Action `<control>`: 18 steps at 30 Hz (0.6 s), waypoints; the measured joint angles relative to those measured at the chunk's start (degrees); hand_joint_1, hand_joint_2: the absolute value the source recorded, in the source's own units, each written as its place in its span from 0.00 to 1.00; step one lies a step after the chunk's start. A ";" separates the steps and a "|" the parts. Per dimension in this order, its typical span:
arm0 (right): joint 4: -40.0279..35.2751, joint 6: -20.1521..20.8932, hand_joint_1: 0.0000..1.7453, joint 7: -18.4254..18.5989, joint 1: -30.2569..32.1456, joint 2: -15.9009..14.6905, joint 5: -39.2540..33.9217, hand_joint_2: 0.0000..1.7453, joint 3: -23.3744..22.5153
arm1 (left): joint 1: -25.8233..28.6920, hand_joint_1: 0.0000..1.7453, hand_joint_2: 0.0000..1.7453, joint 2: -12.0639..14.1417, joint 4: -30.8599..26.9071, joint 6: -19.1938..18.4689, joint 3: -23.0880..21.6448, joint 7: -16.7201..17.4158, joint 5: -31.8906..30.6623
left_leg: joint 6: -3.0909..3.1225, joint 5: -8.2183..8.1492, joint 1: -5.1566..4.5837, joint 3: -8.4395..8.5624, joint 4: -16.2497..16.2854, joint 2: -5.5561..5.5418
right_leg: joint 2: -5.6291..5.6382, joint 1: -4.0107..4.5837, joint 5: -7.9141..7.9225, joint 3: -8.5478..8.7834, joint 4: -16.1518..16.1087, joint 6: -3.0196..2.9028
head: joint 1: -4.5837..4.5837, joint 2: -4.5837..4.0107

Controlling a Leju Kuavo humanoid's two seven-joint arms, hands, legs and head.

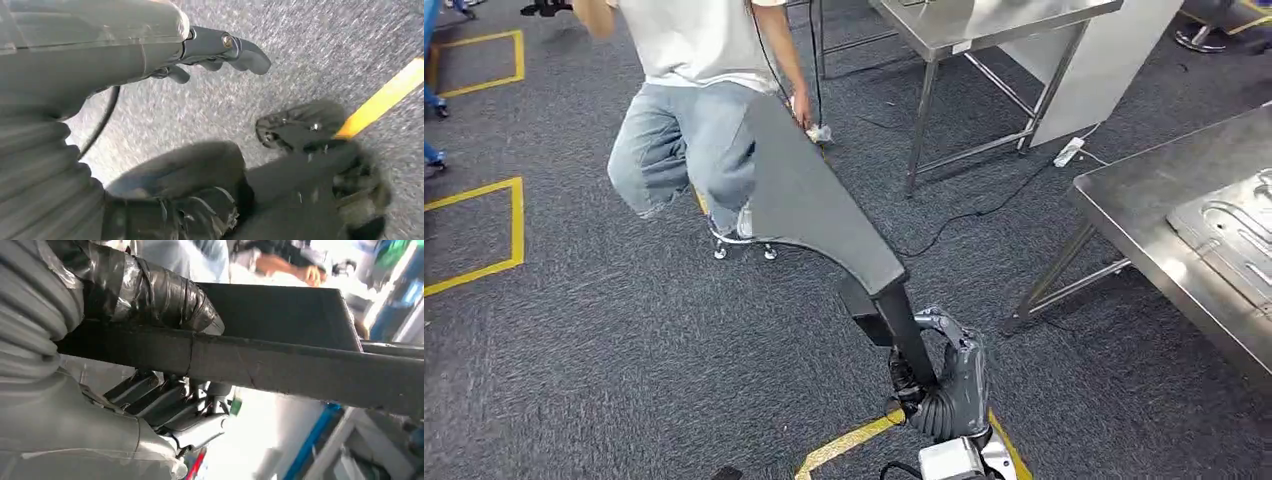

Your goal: Take the parts from the cabinet and place them on the table.

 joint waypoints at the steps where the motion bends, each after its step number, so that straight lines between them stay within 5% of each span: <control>1: -0.26 -0.26 0.97 -0.04 0.13 -0.02 0.02 1.00 -0.07 | -0.17 0.00 1.00 0.06 0.00 0.00 -0.09 0.33 -0.24 | 0.15 -0.33 -0.19 0.22 0.00 0.48 | 0.44 -0.23 0.27 -0.40 -0.12 0.39 | 0.00 0.00; 3: -0.82 -0.70 0.97 -0.06 0.81 -0.15 0.02 1.00 -0.17 | -0.62 0.00 1.00 0.15 0.00 0.00 -0.32 0.74 -0.69 | 0.53 -0.28 -0.46 0.30 -0.19 1.20 | 1.41 -0.56 0.62 -0.41 -0.62 1.09 | 0.00 0.00; 4: -1.10 -0.79 0.97 -0.06 0.97 -0.17 0.02 1.00 -0.33 | -0.56 0.00 1.00 0.26 0.00 0.00 -0.42 1.03 -0.94 | 1.14 0.14 0.24 0.50 -0.97 1.94 | 1.99 -0.15 0.60 -0.45 -0.54 1.47 | 0.07 0.00; 6: -1.45 -0.89 0.97 -0.09 1.20 -0.28 0.02 1.00 -0.72 | -0.51 0.00 1.00 0.42 0.00 0.00 -0.48 1.14 -1.14 | 1.81 0.41 0.00 0.88 -1.49 3.28 | -2.95 -0.15 -2.37 -2.29 3.52 1.69 | 0.42 0.00; 7: -1.60 -1.05 0.97 -0.15 1.18 -0.31 0.02 1.00 -0.90 | -0.49 0.00 1.00 0.44 0.00 -0.02 -0.61 1.22 -1.35 | 2.03 0.37 -0.15 0.84 -1.46 3.97 | -4.28 -0.21 -4.67 -4.46 8.02 1.90 | 0.37 0.00; 9: -1.64 -1.22 0.97 -0.22 1.58 -0.35 0.02 1.00 -1.05 | -0.48 0.00 1.00 0.46 0.00 -0.17 -0.83 1.31 -1.82 | 2.18 0.17 -0.26 0.87 -1.38 5.48 | -5.16 -0.38 -7.40 -8.30 15.81 2.17 | 0.39 0.00; 10: -1.75 -1.35 0.97 -0.24 1.88 -0.42 0.00 1.00 -1.12 | -0.51 0.00 1.00 0.50 0.00 -0.20 -0.96 1.33 -2.21 | 2.13 0.07 -0.26 0.92 -1.35 6.23 | -5.26 -0.49 -6.84 -8.74 16.51 2.26 | 0.37 0.00; 11: -1.84 -1.42 0.97 -0.24 2.14 -0.46 -0.04 1.00 -1.14 | -0.59 0.00 1.00 0.50 0.00 -0.15 -1.03 1.33 -2.32 | 2.09 -0.09 -0.26 1.01 -1.28 6.91 | -5.43 -0.60 -5.24 -7.87 14.64 2.30 | 0.42 0.00; 13: -2.10 -1.42 0.97 -0.24 2.39 -0.52 -0.22 1.00 -1.18 | -0.85 0.00 1.00 0.50 0.00 -0.17 -1.14 1.33 -2.47 | 1.77 -0.57 -0.26 1.54 -1.17 8.20 | -6.83 -0.65 -0.06 -2.45 4.56 2.00 | 0.42 0.00; 14: -2.30 -1.42 0.97 -0.22 2.44 -0.54 -0.22 1.00 -1.20 | -0.94 0.00 1.00 0.50 0.00 -0.18 -1.20 1.33 -2.56 | 1.49 -0.82 -0.32 1.86 -1.14 8.70 | -9.19 -0.40 0.61 -0.34 0.21 1.71 | 0.39 0.00; 15: -2.43 -1.42 0.97 -0.24 2.40 -0.55 -0.22 1.00 -1.22 | -0.96 0.00 1.00 0.50 0.00 -0.17 -1.27 1.33 -2.73 | 1.11 -1.07 -0.79 1.91 -1.01 9.23 | -10.46 0.62 -0.01 0.09 -0.50 1.42 | 0.42 0.00; 18: -2.71 -1.48 0.97 -0.28 2.81 -0.55 -0.22 1.00 -1.40 | -1.26 0.00 1.00 0.50 0.00 -0.20 -1.33 1.33 -2.91 | 0.45 -1.16 -0.85 2.50 -1.47 10.94 | -8.33 0.65 0.07 -0.14 -0.44 0.74 | 0.31 0.00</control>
